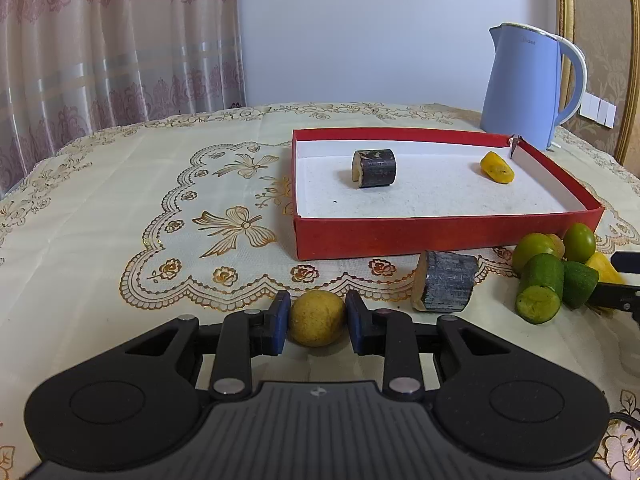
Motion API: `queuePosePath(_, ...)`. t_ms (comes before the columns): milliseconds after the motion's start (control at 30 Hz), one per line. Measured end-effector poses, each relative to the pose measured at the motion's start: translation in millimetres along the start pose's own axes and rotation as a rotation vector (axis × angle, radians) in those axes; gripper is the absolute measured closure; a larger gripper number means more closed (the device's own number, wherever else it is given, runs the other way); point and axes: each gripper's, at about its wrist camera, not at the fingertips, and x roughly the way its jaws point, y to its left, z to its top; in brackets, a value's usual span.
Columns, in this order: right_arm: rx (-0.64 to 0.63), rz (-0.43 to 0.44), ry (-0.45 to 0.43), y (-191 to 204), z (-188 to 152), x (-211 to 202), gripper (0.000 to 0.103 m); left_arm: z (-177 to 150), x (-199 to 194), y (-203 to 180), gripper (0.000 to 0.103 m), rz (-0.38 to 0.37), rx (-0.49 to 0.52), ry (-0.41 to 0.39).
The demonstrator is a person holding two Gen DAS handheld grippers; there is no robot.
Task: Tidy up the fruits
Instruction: 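Grasp another yellow starfruit piece with the right gripper, then lift the lemon into the red tray and open the left gripper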
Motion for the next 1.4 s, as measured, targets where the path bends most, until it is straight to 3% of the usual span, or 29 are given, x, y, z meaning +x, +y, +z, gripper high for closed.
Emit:
queuePosePath(33, 0.0, 0.018, 0.008, 1, 0, 2, 0.067, 0, 0, 0, 0.074, -0.001, -0.001, 0.0)
queuePosePath(233, 0.007, 0.026, 0.006, -2, -3, -5, 0.07, 0, 0, 0, 0.074, -0.003, -0.004, 0.0)
queuePosePath(333, 0.014, -0.04, 0.012, -11, -10, -13, 0.071, 0, 0, 0, 0.074, -0.003, -0.005, 0.0)
queuePosePath(433, 0.051, -0.023, 0.022, -20, -14, -15, 0.069, 0, 0, 0, 0.074, -0.003, -0.005, 0.0)
queuePosePath(567, 0.039, -0.034, 0.021, -19, -14, -13, 0.057, 0, 0, 1, 0.074, -0.006, -0.008, 0.0)
queuePosePath(667, 0.031, -0.023, 0.017, -18, -14, -12, 0.06, 0, 0, 1, 0.073, -0.007, -0.007, 0.0)
queuePosePath(767, 0.043, -0.008, 0.012, -20, -15, -12, 0.063, 0, 1, 0, 0.06, -0.033, 0.004, 0.003)
queuePosePath(833, 0.05, -0.005, 0.007, -20, -16, -12, 0.063, 1, 2, -4, 0.036, -0.04, 0.025, 0.01)
queuePosePath(933, 0.06, -0.007, 0.002, -22, -16, -13, 0.069, 0, 2, -5, 0.036, 0.0, 0.027, 0.012)
queuePosePath(967, 0.062, -0.006, 0.001, -22, -16, -13, 0.069, 0, 2, -4, 0.037, 0.002, 0.022, 0.013)
queuePosePath(1200, 0.061, -0.006, 0.001, -22, -16, -13, 0.069, 0, 1, -2, 0.073, 0.005, 0.013, 0.001)
queuePosePath(1400, 0.066, -0.003, -0.014, -22, -17, -17, 0.069, 0, -4, 6, 0.075, 0.013, -0.034, -0.005)
